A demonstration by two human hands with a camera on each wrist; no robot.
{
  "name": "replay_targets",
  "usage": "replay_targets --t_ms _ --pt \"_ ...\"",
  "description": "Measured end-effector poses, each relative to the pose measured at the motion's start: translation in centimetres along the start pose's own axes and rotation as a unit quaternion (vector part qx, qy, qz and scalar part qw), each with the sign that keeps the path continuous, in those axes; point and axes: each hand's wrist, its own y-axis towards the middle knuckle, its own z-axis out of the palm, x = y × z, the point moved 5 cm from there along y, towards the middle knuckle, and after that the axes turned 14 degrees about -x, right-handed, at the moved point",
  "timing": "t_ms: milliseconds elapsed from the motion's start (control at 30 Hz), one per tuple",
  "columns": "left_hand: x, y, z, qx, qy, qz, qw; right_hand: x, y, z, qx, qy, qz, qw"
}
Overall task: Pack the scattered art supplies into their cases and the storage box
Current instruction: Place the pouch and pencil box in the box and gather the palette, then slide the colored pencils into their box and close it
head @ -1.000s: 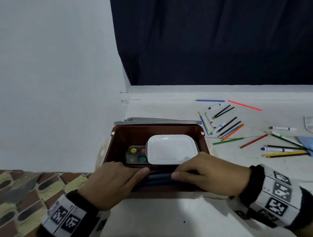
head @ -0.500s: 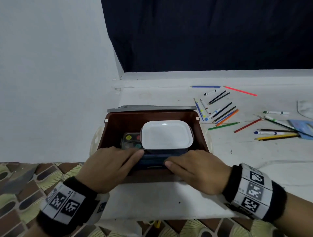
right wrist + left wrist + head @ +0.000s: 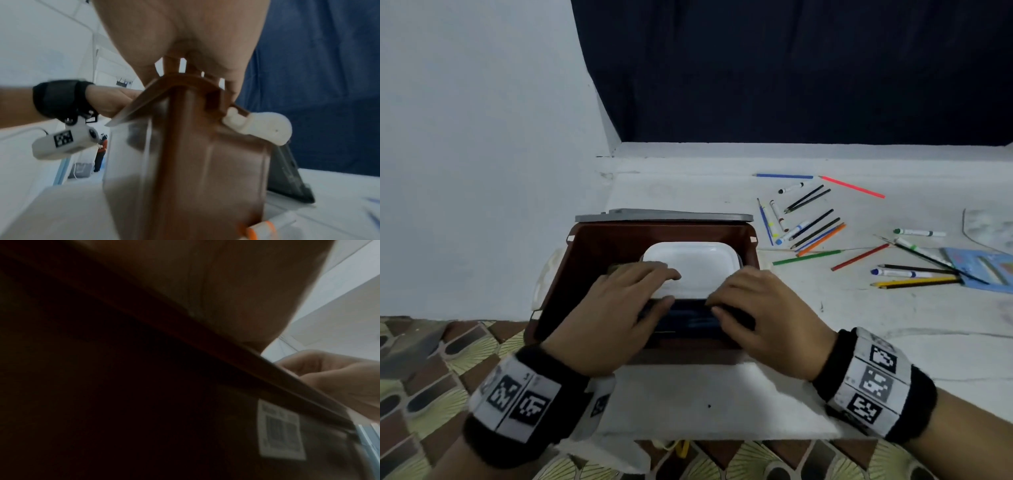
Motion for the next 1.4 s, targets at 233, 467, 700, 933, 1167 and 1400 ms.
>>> replay_targets --t_ms 233,467,700,933,1167,1400 --pt "-0.8 2.1 3.4 0.091 0.134 -0.026 0.986 -4.2 -0.2 0.9 0.111 -0.107 0.046 0.987" --pt "0.2 0.8 1.5 0.084 0.215 -0.075 0.97 -4.5 -0.6 0.9 0.103 -0.077 0.062 0.99" --pt "1.8 0.7 -0.7 0.078 0.276 -0.143 0.947 -4.6 -0.3 1.1 0.119 -0.105 0.048 0.986" --pt "1.4 1.9 0.4 0.037 0.303 -0.106 0.946 -4.7 -0.6 1.3 0.115 -0.101 0.056 0.987" --pt "3.4 1.3 1.0 0.048 0.298 -0.141 0.943 -4.4 -0.7 1.3 0.099 -0.106 0.051 0.988" --pt "3.9 0.5 1.0 0.033 0.283 -0.193 0.939 -4.5 -0.6 1.1 0.067 -0.085 0.055 0.993"
